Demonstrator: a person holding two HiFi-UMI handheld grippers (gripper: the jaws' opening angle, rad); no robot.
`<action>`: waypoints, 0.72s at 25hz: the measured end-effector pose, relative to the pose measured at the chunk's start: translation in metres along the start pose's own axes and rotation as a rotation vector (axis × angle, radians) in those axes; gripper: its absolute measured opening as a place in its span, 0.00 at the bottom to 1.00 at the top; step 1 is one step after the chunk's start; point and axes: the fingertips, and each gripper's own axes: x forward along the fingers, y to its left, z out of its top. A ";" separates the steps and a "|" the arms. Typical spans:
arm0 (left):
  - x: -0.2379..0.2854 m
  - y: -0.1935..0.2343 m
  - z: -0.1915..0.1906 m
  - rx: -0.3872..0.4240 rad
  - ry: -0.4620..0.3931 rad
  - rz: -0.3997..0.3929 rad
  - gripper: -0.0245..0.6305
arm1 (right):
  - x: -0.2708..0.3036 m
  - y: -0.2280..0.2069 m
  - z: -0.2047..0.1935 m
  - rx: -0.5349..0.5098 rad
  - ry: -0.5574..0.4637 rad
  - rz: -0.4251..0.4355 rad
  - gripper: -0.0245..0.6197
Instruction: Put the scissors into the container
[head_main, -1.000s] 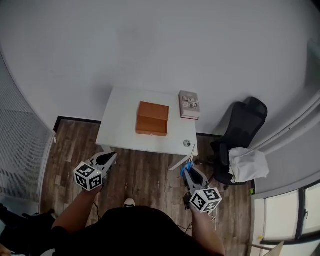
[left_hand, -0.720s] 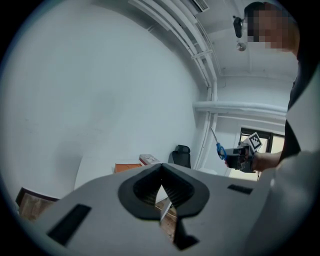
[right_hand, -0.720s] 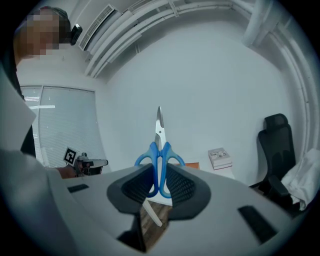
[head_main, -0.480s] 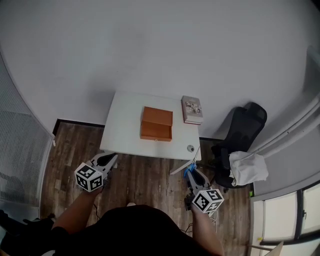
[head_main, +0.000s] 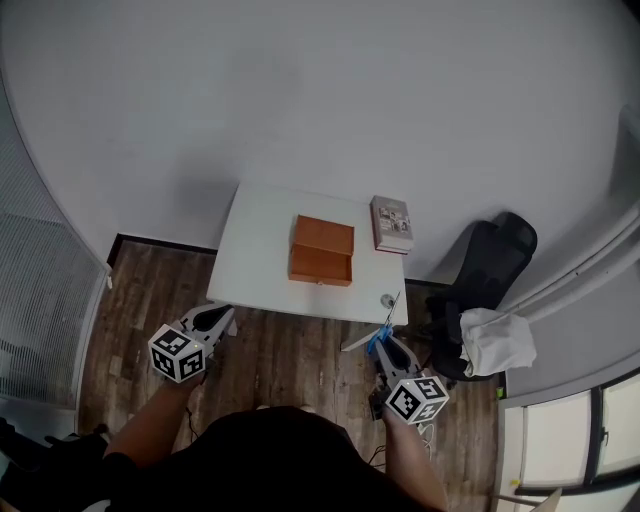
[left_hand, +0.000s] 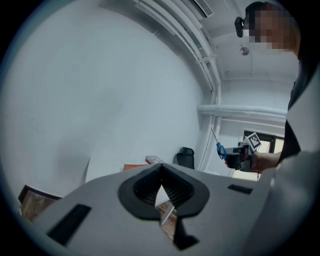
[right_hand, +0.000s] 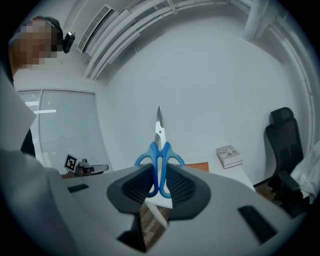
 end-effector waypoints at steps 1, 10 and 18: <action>0.001 0.000 -0.001 -0.003 0.004 -0.002 0.05 | 0.001 0.000 0.001 0.000 -0.002 -0.003 0.17; 0.007 0.004 -0.011 -0.005 0.025 0.014 0.05 | 0.013 -0.013 -0.012 0.027 0.013 0.010 0.17; 0.020 0.020 -0.004 0.004 0.039 0.058 0.05 | 0.048 -0.030 -0.003 0.041 0.007 0.053 0.17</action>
